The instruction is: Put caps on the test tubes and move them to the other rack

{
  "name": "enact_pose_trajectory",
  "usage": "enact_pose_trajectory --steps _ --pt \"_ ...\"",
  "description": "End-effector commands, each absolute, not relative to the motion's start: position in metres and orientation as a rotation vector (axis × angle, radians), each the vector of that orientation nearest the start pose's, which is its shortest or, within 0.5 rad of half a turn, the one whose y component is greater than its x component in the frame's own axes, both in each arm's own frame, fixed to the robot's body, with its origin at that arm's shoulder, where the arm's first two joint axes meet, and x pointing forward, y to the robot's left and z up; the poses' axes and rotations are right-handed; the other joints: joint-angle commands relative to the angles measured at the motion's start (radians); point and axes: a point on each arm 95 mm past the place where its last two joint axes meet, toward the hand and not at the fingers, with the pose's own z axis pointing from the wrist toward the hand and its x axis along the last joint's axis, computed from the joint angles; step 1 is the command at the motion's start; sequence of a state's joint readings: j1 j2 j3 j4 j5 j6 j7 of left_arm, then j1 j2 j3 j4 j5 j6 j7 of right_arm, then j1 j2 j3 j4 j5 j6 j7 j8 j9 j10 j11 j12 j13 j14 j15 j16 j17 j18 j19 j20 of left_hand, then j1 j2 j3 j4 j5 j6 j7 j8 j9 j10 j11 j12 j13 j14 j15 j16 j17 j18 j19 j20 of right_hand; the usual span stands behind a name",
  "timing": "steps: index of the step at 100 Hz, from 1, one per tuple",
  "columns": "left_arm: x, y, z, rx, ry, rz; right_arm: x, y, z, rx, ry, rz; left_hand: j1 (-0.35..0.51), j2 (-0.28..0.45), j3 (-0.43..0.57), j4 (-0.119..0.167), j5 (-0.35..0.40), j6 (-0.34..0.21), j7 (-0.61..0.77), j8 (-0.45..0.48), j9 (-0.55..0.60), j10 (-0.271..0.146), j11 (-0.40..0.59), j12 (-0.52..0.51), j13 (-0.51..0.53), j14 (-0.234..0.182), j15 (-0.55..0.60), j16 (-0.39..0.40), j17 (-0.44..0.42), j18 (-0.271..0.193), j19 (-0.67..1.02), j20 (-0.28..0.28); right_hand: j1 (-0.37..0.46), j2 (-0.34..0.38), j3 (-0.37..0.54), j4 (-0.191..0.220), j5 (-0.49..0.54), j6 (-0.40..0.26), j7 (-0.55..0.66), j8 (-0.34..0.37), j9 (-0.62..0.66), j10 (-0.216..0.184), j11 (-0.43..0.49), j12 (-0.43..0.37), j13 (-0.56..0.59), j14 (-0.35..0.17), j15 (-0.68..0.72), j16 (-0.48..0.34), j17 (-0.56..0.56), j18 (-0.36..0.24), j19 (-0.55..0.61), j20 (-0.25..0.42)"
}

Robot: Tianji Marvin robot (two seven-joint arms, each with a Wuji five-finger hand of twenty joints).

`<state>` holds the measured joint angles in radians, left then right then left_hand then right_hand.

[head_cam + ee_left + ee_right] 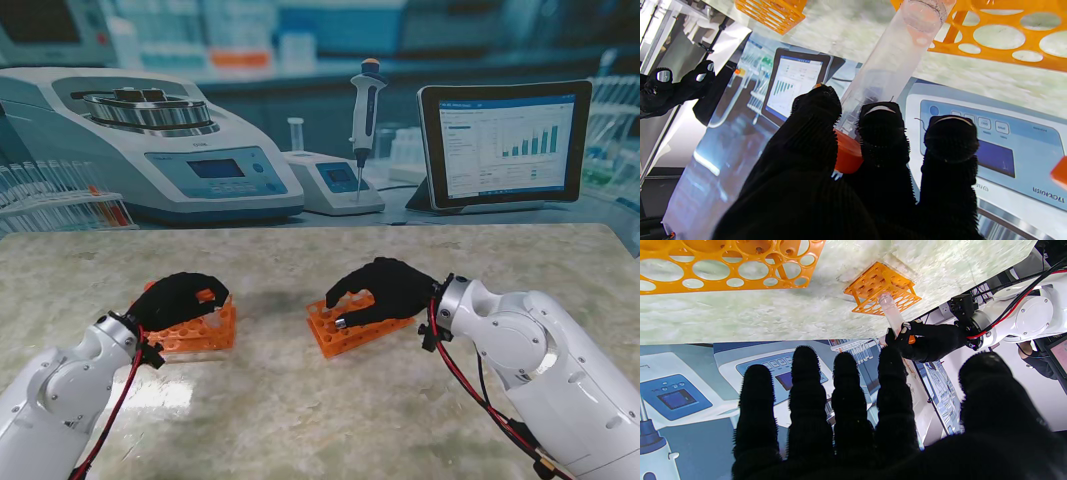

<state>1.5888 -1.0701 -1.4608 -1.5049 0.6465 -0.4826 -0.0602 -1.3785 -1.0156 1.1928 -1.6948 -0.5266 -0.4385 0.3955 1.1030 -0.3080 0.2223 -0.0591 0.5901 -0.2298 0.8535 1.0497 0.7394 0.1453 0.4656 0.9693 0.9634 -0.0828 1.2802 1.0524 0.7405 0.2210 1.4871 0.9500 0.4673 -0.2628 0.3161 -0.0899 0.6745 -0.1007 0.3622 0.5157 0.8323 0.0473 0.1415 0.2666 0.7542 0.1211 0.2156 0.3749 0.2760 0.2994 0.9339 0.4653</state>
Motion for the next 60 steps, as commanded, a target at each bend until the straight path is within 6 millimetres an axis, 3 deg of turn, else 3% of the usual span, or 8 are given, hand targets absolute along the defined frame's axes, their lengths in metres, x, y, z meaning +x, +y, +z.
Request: enact_pose_trajectory --steps 1,35,45,53,60 --pt "0.3994 0.0792 -0.3164 -1.343 1.453 -1.866 0.413 0.0409 -0.2387 1.065 1.945 1.979 0.188 0.199 0.332 0.034 0.125 0.051 0.309 0.128 0.172 -0.135 0.261 0.051 -0.009 -0.057 -0.05 -0.003 0.02 0.014 -0.004 0.014 0.004 0.032 -0.016 0.028 -0.025 -0.019 0.011 -0.008 -0.008 -0.026 -0.011 -0.008 -0.029 -0.01 -0.03 -0.016 -0.013 0.02 0.005 -0.014" --pt "0.3993 0.0818 -0.3222 -1.382 1.443 -1.85 0.4135 0.0415 -0.2403 1.069 1.952 1.974 0.188 0.2 0.329 0.033 0.12 0.058 0.304 0.122 0.165 -0.128 0.254 0.04 -0.01 -0.046 -0.063 -0.01 0.02 0.016 -0.013 0.002 0.005 0.035 -0.018 0.028 -0.025 -0.018 0.01 -0.008 -0.009 -0.025 -0.011 -0.008 -0.028 -0.012 -0.03 -0.016 -0.012 0.02 0.005 -0.013" --pt "0.3987 0.0818 -0.3235 -1.392 1.445 -1.845 0.4136 0.0419 -0.2409 1.071 1.953 1.974 0.187 0.196 0.316 0.032 0.115 0.071 0.261 0.086 0.15 -0.111 0.229 0.025 -0.023 0.013 -0.084 0.0 -0.007 0.023 -0.026 0.006 0.006 0.035 -0.018 0.028 -0.026 -0.017 0.01 -0.008 -0.009 -0.028 -0.012 -0.008 -0.03 -0.011 -0.03 -0.016 -0.012 0.02 0.006 -0.013" --pt "0.3982 0.0813 -0.3239 -1.406 1.448 -1.841 0.4136 0.0418 -0.2414 1.072 1.955 1.973 0.188 0.168 0.302 0.023 0.115 0.089 0.183 -0.021 0.138 -0.09 0.153 0.061 -0.039 0.076 -0.147 0.034 -0.051 0.029 -0.045 0.023 0.005 0.035 -0.019 0.028 -0.025 -0.019 0.011 -0.008 -0.009 -0.027 -0.011 -0.008 -0.03 -0.011 -0.03 -0.016 -0.011 0.019 0.006 -0.012" --pt "0.398 0.0813 -0.3242 -1.411 1.454 -1.836 0.4136 0.0415 -0.2417 1.072 1.955 1.973 0.188 0.14 0.279 0.024 0.114 0.099 0.106 -0.117 0.134 -0.08 0.083 0.078 -0.058 0.1 -0.207 0.047 -0.082 0.029 -0.066 0.028 0.005 0.035 -0.019 0.028 -0.025 -0.018 0.011 -0.008 -0.009 -0.027 -0.012 -0.008 -0.029 -0.011 -0.03 -0.016 -0.011 0.02 0.006 -0.012"
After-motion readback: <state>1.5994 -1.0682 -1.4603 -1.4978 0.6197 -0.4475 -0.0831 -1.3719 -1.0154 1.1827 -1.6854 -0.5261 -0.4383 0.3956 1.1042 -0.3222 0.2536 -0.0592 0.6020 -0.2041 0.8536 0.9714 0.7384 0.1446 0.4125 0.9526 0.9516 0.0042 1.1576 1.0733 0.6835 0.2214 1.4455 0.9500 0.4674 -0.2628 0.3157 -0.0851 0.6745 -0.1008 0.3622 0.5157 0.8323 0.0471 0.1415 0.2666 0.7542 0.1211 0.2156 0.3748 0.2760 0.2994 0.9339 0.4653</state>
